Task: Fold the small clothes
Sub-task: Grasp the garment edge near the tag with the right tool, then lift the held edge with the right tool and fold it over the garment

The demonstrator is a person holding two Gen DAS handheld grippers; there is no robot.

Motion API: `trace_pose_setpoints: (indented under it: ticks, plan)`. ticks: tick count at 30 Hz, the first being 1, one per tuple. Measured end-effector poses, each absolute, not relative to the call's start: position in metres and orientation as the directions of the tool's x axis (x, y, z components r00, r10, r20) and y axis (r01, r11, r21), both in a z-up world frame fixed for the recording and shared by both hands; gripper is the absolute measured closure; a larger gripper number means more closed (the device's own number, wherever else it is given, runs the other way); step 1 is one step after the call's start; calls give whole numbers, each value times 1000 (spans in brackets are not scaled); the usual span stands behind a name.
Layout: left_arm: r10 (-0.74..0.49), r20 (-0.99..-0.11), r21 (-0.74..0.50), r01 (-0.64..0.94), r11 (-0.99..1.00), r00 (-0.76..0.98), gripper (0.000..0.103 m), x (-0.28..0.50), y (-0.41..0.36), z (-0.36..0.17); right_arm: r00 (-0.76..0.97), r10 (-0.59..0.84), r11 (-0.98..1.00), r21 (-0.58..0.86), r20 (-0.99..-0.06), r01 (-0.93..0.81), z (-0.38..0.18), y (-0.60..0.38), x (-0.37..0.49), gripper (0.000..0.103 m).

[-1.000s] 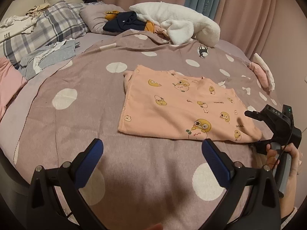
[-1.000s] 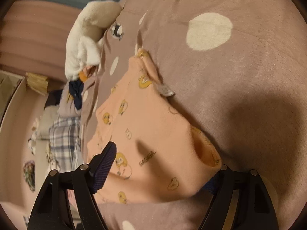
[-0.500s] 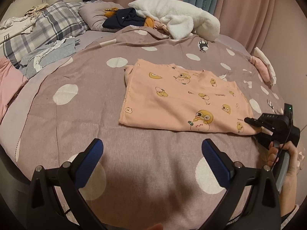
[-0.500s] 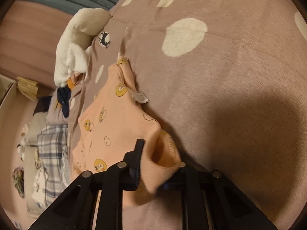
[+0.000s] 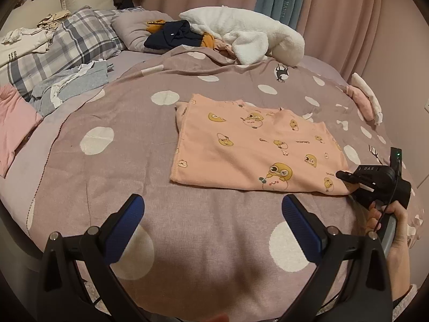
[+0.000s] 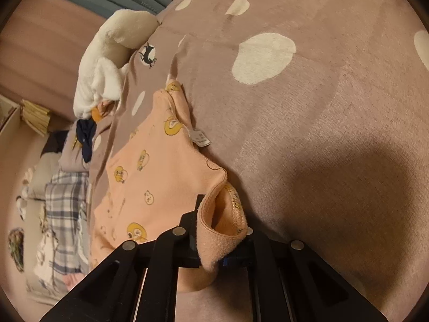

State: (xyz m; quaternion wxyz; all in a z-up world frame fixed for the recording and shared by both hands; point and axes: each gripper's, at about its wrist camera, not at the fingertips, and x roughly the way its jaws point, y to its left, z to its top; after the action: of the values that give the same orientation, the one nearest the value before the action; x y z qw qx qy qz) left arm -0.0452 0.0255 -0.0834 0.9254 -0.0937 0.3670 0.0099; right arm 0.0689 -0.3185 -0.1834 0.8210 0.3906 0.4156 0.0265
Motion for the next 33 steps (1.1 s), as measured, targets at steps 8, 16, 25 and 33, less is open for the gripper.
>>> trace_pose_setpoints:
  ticks: [8, 16, 25, 33]
  plan:
    - [-53, -688, -200, -119, 973, 724, 1, -47, 40, -84, 706, 438, 641, 744, -556, 188, -154, -311, 67, 96]
    - [-71, -700, -246, -147, 958, 711, 1, -46, 52, -88, 708, 560, 566, 823, -430, 52, -121, -274, 87, 96]
    - [-53, -704, -244, -171, 954, 708, 1, -49, 67, -88, 614, 710, 489, 869, -344, -78, -111, -189, 108, 96]
    - [-38, -716, -271, -229, 935, 697, 1, -52, 89, -94, 431, 841, 421, 896, -328, -139, -134, -99, 117, 96]
